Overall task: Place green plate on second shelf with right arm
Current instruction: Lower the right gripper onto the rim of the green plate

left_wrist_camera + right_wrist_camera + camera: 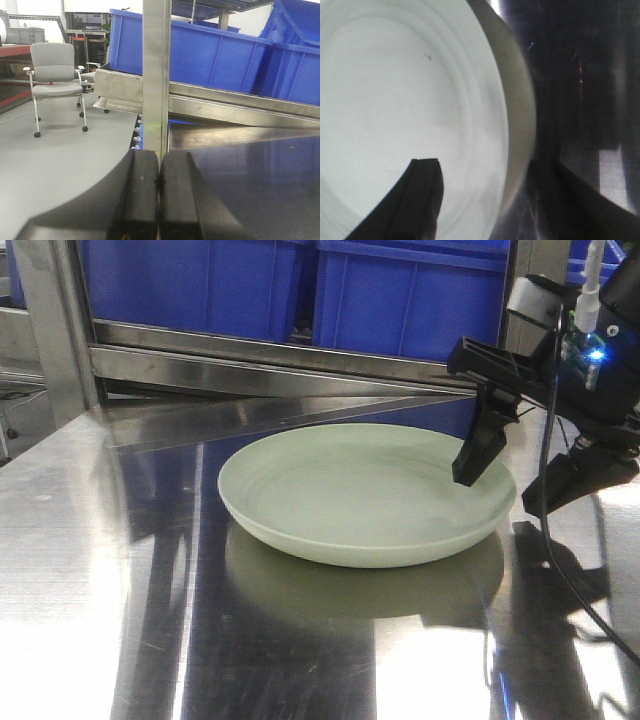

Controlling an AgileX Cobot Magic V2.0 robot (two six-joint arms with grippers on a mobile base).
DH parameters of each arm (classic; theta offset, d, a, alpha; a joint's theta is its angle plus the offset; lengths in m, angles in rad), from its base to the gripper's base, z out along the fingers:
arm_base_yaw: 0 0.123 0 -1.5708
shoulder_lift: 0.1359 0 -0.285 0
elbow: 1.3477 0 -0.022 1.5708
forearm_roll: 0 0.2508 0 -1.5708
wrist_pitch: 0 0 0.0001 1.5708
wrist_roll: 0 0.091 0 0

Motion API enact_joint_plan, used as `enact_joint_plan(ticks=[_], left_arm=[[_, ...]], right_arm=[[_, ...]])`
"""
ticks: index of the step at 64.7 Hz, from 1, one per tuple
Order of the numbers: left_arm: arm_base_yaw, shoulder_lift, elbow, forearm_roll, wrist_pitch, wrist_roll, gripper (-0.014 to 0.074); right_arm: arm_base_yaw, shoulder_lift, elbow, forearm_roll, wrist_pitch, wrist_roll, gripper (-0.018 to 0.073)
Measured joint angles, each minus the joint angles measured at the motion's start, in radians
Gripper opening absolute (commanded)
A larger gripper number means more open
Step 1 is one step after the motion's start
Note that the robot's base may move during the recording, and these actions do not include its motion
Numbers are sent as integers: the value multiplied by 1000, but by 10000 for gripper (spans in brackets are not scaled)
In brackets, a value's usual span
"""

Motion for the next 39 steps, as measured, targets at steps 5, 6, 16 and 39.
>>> enact_joint_plan(ticks=[5,6,16,39], left_arm=[[0,0,0,0,0,0,130],[0,0,0,0,0,0,130],[0,0,0,0,0,0,130],[0,0,0,0,0,0,130]], right_arm=[[0,2,0,2,-4,0,489],[0,4,0,2,-4,0,489],[0,21,0,4,-8,-2,489],[0,39,-13,16,-12,-2,414]])
